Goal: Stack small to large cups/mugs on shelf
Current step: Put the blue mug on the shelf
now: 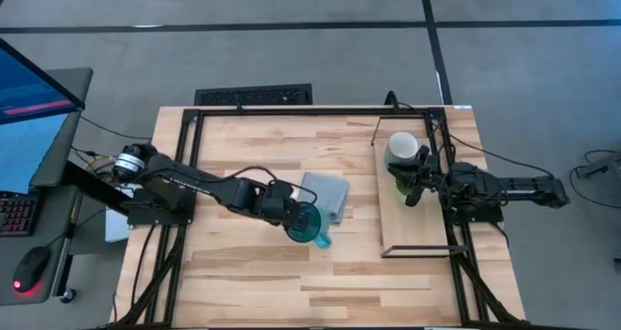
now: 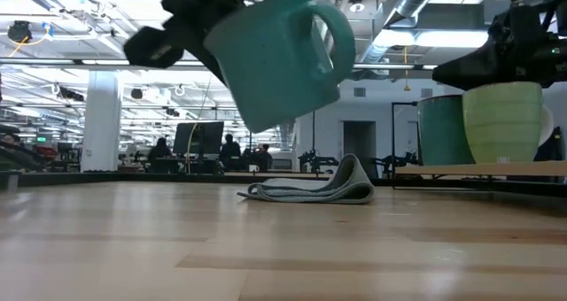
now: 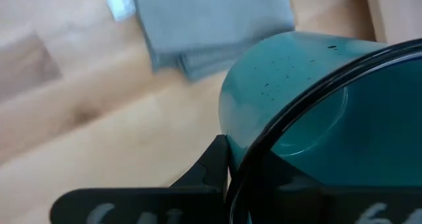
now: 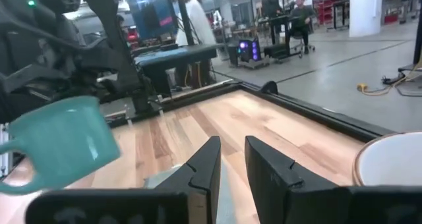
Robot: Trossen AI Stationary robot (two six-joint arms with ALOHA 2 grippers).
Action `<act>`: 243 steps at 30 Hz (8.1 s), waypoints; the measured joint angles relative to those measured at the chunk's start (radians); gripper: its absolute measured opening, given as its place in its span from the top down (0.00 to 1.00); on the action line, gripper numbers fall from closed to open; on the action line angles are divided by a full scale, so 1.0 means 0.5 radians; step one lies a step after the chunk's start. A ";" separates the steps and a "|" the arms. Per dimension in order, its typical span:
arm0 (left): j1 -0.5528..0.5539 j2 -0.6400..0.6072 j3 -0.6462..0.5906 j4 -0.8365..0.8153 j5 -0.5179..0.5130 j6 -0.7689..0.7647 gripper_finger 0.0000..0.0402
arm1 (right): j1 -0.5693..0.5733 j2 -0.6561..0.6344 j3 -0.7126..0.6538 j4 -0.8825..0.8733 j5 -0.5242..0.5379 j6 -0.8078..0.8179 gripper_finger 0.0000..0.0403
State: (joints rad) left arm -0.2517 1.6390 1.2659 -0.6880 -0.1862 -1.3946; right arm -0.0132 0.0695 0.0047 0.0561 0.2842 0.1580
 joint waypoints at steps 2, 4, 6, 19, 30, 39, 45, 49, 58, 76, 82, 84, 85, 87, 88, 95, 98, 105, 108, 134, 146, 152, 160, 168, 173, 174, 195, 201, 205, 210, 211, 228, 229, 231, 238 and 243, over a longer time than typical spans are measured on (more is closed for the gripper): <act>-0.035 0.000 0.001 -0.042 0.011 -0.051 0.97 | 0.000 0.027 0.000 0.014 0.001 -0.001 0.77; -0.066 0.000 0.001 -0.136 0.004 -0.118 0.97 | 0.000 0.048 0.000 0.025 0.001 -0.002 0.77; -0.087 0.000 0.001 -0.233 -0.006 -0.187 0.97 | -0.001 0.057 0.000 0.027 0.002 -0.003 0.77; -0.127 0.000 -0.002 -0.574 0.151 -0.518 0.97 | -0.001 0.065 0.000 0.020 0.003 0.012 0.77; -0.126 0.000 -0.004 -0.642 0.214 -0.533 0.97 | 0.000 0.070 0.078 0.075 -0.086 -0.013 0.77; -0.126 0.000 -0.004 -0.638 0.224 -0.512 0.97 | 0.000 0.070 0.238 0.084 -0.171 -0.054 0.77; -0.126 0.000 -0.004 -0.638 0.232 -0.511 0.97 | 0.000 0.068 0.451 0.083 -0.269 -0.176 0.77; -0.126 0.000 -0.004 -0.639 0.243 -0.511 0.97 | 0.000 0.068 0.600 -0.011 -0.321 -0.201 0.77; -0.126 0.000 -0.004 -0.649 0.255 -0.516 0.97 | 0.000 0.068 0.843 -0.326 -0.365 -0.287 0.77; -0.122 -0.003 -0.015 -0.854 0.315 -0.759 0.97 | 0.000 0.068 0.859 -0.486 -0.365 -0.316 0.77; -0.122 0.026 -0.014 -0.792 0.317 -0.765 0.97 | 0.000 0.068 0.859 -0.486 -0.364 -0.317 0.77; -0.120 0.066 -0.015 -0.777 0.344 -0.742 0.97 | 0.000 0.068 0.859 -0.486 -0.364 -0.317 0.77; -0.111 0.090 -0.012 -0.772 0.371 -0.719 0.97 | 0.000 0.068 0.859 -0.486 -0.364 -0.317 0.77; -0.106 0.143 -0.014 -0.772 0.411 -0.645 0.97 | 0.000 0.068 0.859 -0.489 -0.364 -0.319 0.77; -0.101 0.164 -0.015 -0.771 0.409 -0.633 0.97 | 0.000 0.068 0.860 -0.487 -0.364 -0.319 0.77; -0.047 0.199 -0.014 -0.703 0.431 -0.556 0.95 | -0.001 0.068 0.860 -0.495 -0.364 -0.318 0.77; -0.033 0.220 -0.014 -0.676 0.452 -0.521 0.94 | -0.001 0.068 0.860 -0.523 -0.363 -0.318 0.77; -0.027 0.230 -0.014 -0.645 0.420 -0.488 0.94 | -0.001 0.068 0.860 -0.533 -0.364 -0.318 0.77; -0.027 0.230 -0.014 -0.640 0.415 -0.488 0.91 | 0.000 0.068 0.860 -0.532 -0.363 -0.318 0.77; -0.028 0.230 -0.013 -0.443 0.383 -0.438 0.74 | 0.000 0.068 0.860 -0.568 -0.363 -0.318 0.77; -0.020 0.230 -0.013 0.035 0.316 -0.379 0.48 | 0.000 0.068 0.860 -0.568 -0.363 -0.318 0.77; -0.017 0.230 -0.013 0.310 0.257 -0.323 0.44 | 0.000 0.068 0.859 -0.568 -0.363 -0.318 0.77; -0.016 0.230 -0.013 0.672 0.235 -0.204 0.44 | 0.000 0.068 0.859 -0.568 -0.357 -0.318 0.77; 0.009 0.230 -0.013 0.879 0.268 0.038 0.44 | -0.001 0.068 0.859 -0.568 -0.357 -0.318 0.77; 0.050 0.230 -0.013 0.674 0.280 0.004 0.44 | 0.000 0.068 0.859 -0.568 -0.357 -0.317 0.77; 0.054 0.230 -0.013 0.651 0.280 0.003 0.44 | -0.001 0.068 0.859 -0.568 -0.357 -0.317 0.77; 0.094 0.177 -0.013 0.200 0.423 -0.029 0.44 | -0.001 0.068 0.859 -0.572 -0.357 -0.317 0.77; 0.105 0.053 -0.013 -0.571 0.386 -0.063 0.44 | -0.003 0.067 0.859 -0.579 -0.355 -0.319 0.77; 0.090 -0.043 -0.013 -0.638 0.210 0.160 0.44 | -0.003 0.067 0.859 -0.582 -0.342 -0.333 0.77; 0.055 -0.219 -0.013 -0.340 -0.174 0.658 0.44 | -0.003 0.067 0.859 -0.637 -0.341 -0.333 0.77; 0.047 -0.256 -0.013 -0.280 -0.249 0.744 0.44 | -0.003 0.067 0.858 -0.645 -0.341 -0.333 0.77; -0.373 -0.507 -0.041 0.322 -1.320 2.235 0.44 | -0.003 0.067 0.858 -0.605 -0.338 -0.442 0.77; -0.374 -0.507 -0.076 0.390 -1.195 2.331 0.44 | -0.003 0.067 0.858 -0.605 -0.338 -0.452 0.77; -0.368 -0.511 -0.185 0.608 -0.995 2.545 0.44 | -0.003 0.067 0.858 -0.605 -0.336 -0.487 0.77; -0.232 -0.603 -0.595 1.317 -0.393 3.021 0.44 | -0.004 0.068 0.858 -0.615 -0.236 -0.497 0.77; -0.083 -0.851 -0.942 1.654 0.005 3.164 0.44 | -0.004 0.068 0.858 -0.649 -0.222 -0.494 0.77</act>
State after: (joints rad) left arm -0.2930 1.2134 0.7952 0.1388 -0.1837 0.1874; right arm -0.0151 0.1036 0.4339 -0.2685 0.1734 -0.0891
